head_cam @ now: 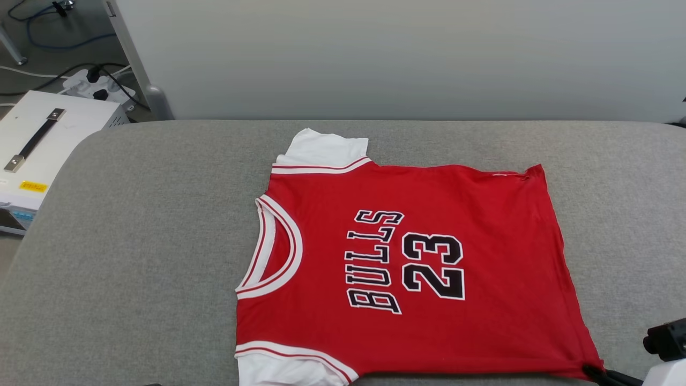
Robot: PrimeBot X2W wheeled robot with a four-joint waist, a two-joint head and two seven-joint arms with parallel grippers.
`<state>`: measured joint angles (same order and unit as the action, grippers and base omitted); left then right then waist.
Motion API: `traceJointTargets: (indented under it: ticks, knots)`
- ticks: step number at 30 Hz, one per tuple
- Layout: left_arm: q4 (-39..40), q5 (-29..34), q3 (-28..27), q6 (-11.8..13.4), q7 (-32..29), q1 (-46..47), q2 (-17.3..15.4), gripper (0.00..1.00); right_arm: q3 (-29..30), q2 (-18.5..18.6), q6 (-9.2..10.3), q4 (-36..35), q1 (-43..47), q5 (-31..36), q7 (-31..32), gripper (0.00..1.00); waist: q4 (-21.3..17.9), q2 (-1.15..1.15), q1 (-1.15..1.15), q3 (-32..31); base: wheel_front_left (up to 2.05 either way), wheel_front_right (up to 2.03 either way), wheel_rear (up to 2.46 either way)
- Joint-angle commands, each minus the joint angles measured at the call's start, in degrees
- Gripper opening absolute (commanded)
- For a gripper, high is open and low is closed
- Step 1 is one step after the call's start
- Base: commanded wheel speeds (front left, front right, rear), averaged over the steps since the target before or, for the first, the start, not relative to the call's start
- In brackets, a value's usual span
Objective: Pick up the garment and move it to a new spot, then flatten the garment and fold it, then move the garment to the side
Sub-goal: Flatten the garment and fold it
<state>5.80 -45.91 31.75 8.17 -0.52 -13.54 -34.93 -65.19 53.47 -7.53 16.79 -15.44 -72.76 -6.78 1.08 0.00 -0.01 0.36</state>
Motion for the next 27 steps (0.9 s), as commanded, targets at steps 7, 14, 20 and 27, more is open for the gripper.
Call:
traceJointTargets:
  ticks: [7,14,20,27]
  knots:
    - [-1.06,3.88,-0.41,-0.68,3.37,4.43,-0.43,0.0,4.58,-0.45,0.04,-0.76,-0.01,0.63,-0.1,0.0,0.0,0.0,0.01,2.42,0.0,0.0,0.0]
    - [-4.34,8.71,-0.31,-3.35,5.25,15.48,0.06,0.0,9.47,0.01,0.04,-2.27,-2.73,0.83,0.68,0.0,-0.59,0.0,0.01,5.75,0.0,0.0,0.0]
    - [-10.21,10.88,0.09,-7.46,5.03,26.42,0.8,0.0,12.88,-0.62,0.04,-3.66,-7.35,2.55,3.24,0.0,-1.78,0.0,0.01,9.85,0.0,0.0,0.0]
    - [-19.71,13.22,1.29,-11.27,6.16,36.9,2.94,0.0,15.28,-2.65,0.04,-2.23,-12.89,4.93,7.11,0.0,-2.68,0.0,0.01,14.37,0.0,0.0,0.0]
